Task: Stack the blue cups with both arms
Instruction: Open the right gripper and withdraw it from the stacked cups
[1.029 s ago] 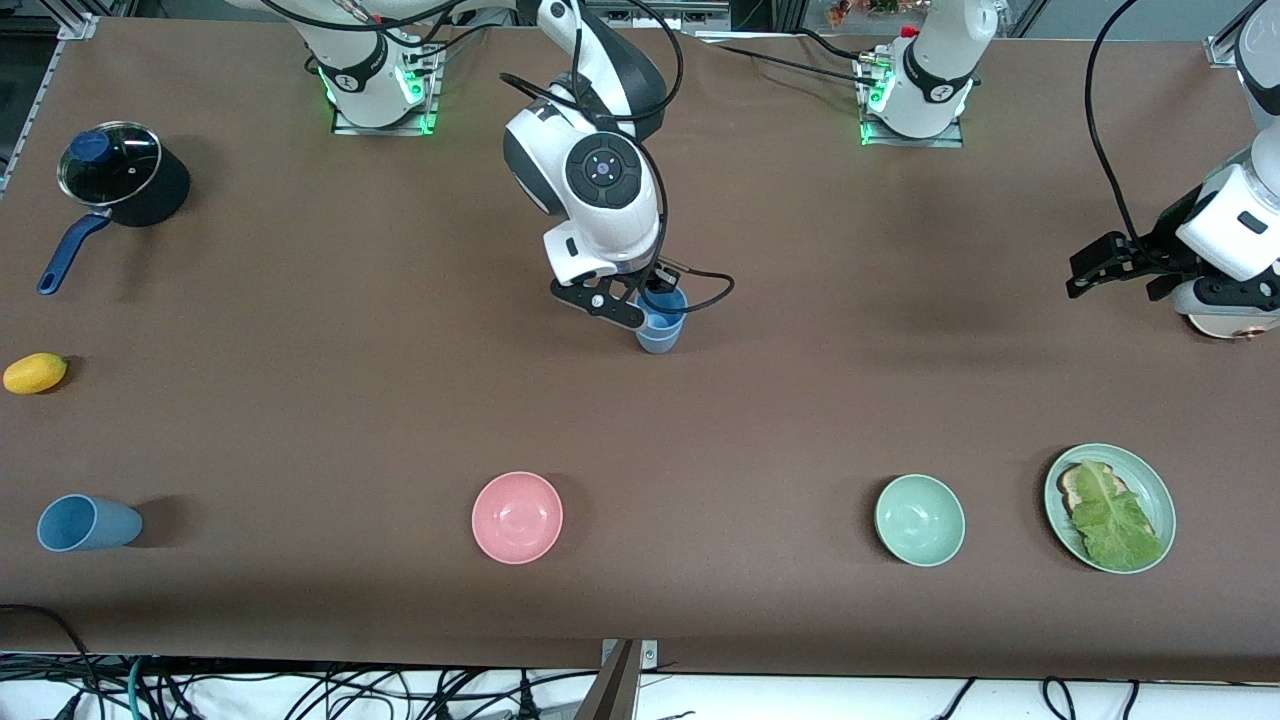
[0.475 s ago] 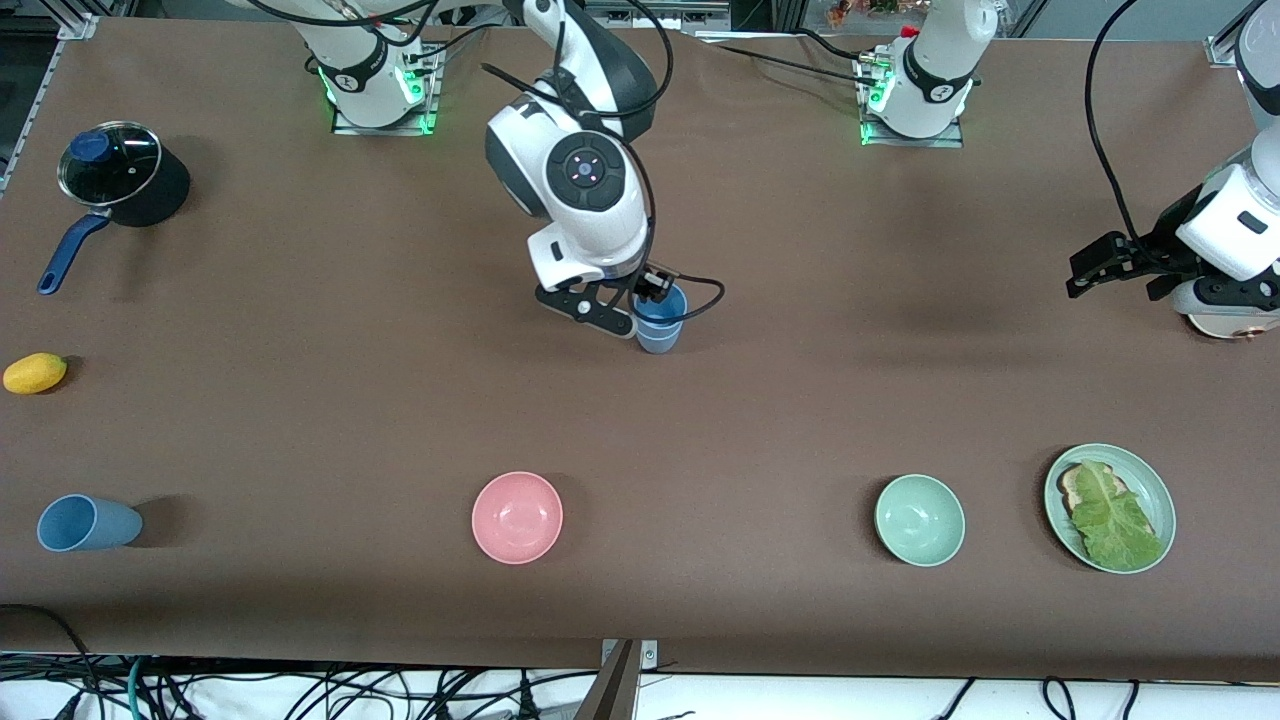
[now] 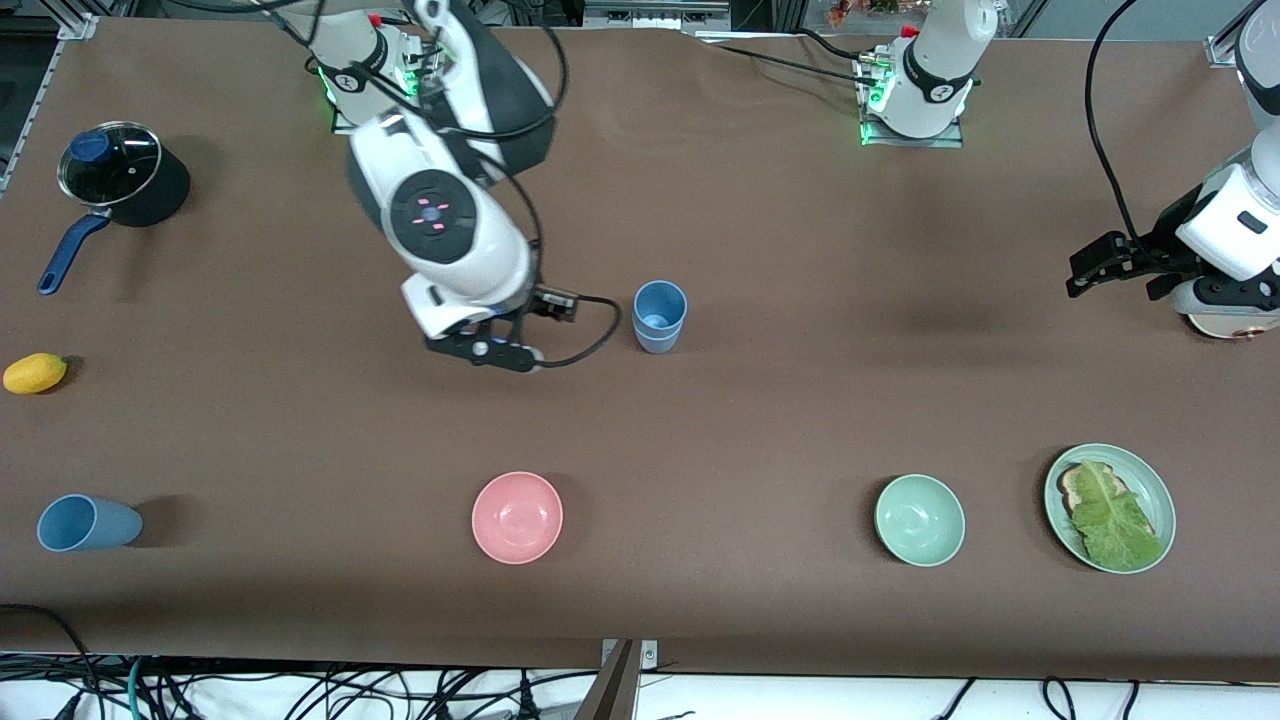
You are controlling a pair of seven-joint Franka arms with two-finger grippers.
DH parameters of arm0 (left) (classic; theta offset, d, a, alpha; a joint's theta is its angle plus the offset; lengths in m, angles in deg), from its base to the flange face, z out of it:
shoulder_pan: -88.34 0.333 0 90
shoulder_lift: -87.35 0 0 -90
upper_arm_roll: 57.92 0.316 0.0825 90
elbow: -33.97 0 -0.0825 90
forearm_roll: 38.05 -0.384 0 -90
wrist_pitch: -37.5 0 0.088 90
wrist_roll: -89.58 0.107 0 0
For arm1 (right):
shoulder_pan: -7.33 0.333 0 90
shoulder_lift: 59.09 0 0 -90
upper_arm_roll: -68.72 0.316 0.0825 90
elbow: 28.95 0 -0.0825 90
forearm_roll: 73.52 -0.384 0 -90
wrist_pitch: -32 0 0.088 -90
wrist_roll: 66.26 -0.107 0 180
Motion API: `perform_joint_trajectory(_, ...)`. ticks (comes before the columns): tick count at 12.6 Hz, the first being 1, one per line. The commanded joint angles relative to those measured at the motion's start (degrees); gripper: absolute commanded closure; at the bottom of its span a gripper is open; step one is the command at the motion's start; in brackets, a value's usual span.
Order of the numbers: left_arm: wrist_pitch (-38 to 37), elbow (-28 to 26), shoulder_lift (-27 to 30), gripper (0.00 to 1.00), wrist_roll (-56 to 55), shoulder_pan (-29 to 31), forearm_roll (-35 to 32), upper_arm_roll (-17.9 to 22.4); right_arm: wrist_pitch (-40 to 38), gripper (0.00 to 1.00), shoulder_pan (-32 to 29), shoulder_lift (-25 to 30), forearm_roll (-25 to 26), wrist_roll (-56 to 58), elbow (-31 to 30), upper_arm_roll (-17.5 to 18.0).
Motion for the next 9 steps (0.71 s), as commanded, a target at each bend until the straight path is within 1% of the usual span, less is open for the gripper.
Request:
perform_joint_trajectory(1,-1.1,0.3,0.7,0.00,1.0,0.1,-0.9,-0.1,-0.3,0.15,0.0,7.4,-0.8,9.1,-7.6,-4.4)
perform_joint_trajectory(2,-1.1,0.3,0.7,0.00,0.9,0.1,-0.9,-0.1,1.2,0.14,0.0,11.1,-0.8,11.8,-12.4,-6.2)
perform_joint_trajectory(4,-1.1,0.3,0.7,0.00,0.9,0.1,-0.9,-0.2,4.9,0.13,0.0,19.8,-0.7,15.0,-23.4,-8.6)
perform_joint_trajectory(5,-1.1,0.3,0.7,0.00,0.9,0.1,-0.9,-0.1,6.2,0.07,0.0,23.6,-0.7,16.6,-27.7,-10.0)
perform_joint_trajectory(6,-1.1,0.3,0.7,0.00,0.9,0.1,-0.9,-0.1,5.3,0.04,0.0,25.2,-0.5,19.3,-28.6,-12.1)
perform_joint_trajectory(7,-1.1,0.3,0.7,0.00,0.9,0.1,-0.9,-0.1,3.7,0.01,0.0,25.6,-0.4,22.6,-28.3,-14.0)
perform_joint_trajectory(9,-1.2,0.3,0.7,0.00,0.9,0.1,-0.9,-0.2,1.4,0.00,0.0,26.1,0.1,25.8,-26.7,-16.9)
